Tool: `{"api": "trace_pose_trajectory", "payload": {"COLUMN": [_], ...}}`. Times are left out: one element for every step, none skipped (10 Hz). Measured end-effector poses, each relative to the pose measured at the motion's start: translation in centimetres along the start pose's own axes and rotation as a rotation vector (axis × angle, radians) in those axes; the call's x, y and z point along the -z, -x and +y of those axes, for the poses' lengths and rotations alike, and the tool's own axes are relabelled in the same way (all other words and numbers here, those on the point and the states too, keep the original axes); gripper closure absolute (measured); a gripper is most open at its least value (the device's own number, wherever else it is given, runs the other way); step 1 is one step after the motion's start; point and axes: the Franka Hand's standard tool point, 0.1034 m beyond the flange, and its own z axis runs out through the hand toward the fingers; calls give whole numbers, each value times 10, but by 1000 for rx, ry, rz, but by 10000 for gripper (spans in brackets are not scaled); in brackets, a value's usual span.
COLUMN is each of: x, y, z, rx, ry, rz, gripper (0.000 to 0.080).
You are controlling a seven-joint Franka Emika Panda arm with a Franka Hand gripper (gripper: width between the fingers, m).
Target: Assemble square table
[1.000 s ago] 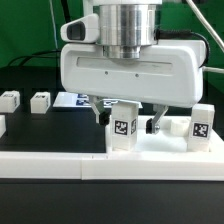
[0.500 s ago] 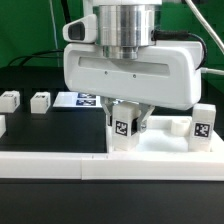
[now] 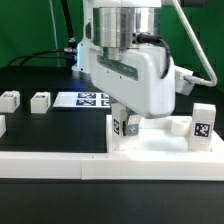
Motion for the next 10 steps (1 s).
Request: {"api": "trace_pose_trajectory", "payload": {"x": [0,-1,-1,-2,-2,-2,0,-2,-2,-2], "y": [1,-1,-4,1,0,1,2,1,0,0], "z": [-1,-1,-1,-1,-1,-2,-5,-1,-1,-1], "rx": [-197,-394,-457,-536,-502,-440,-162,-87,-8,102], "ry": [-10,-18,-17,-13,-15,-21,-91,-82,-84,-87], "rz": [-15,-56,-78,-79,-78,-76,-38,-38,-34,-28], "gripper": [527,527,527,495,286,177,177,154,150,150]}}
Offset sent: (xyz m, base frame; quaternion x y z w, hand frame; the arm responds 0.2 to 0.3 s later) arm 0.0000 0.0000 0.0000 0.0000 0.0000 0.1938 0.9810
